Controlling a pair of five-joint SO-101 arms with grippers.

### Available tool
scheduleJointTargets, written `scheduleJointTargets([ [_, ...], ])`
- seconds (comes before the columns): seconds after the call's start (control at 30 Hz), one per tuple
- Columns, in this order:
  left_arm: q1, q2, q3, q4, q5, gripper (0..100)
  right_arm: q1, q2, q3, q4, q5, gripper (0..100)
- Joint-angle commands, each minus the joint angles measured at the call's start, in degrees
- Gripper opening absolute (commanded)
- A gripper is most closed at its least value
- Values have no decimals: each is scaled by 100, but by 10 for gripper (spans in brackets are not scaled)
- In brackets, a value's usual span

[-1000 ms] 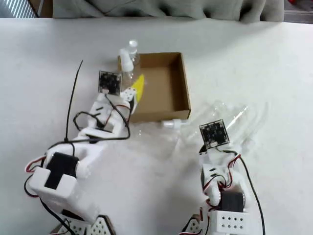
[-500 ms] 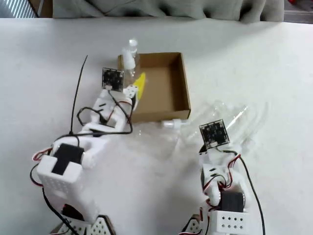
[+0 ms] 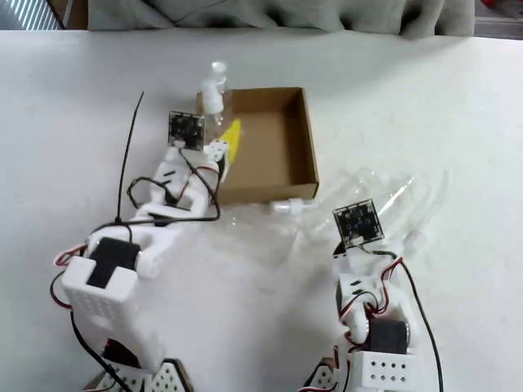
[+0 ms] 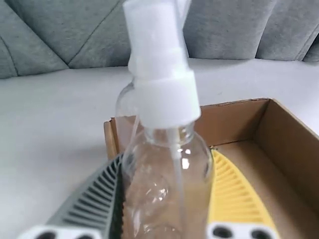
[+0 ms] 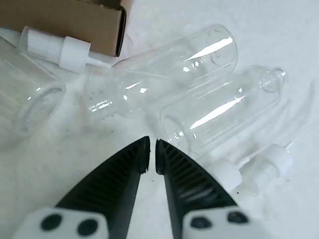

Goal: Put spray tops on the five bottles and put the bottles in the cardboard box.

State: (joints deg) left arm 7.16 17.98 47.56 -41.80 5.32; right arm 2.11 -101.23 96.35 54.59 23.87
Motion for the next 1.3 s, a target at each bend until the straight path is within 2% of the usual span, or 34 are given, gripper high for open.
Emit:
scheduleJointTargets([
  [0.0, -84, -4, -176, -123, -79, 21, 92, 31, 53, 40, 79, 21],
  [0.3, -48, -4, -88, -114, -97, 33, 92, 31, 53, 40, 79, 21],
  [0.53, -84, -48, -97, 290, -62, 182, 101, 31, 53, 40, 88, 19],
  [1.17, -84, -66, -88, 316, -97, 192, 101, 31, 53, 40, 88, 20],
  [1.27, -84, -66, -79, 334, -44, 264, 101, 31, 53, 40, 88, 21],
])
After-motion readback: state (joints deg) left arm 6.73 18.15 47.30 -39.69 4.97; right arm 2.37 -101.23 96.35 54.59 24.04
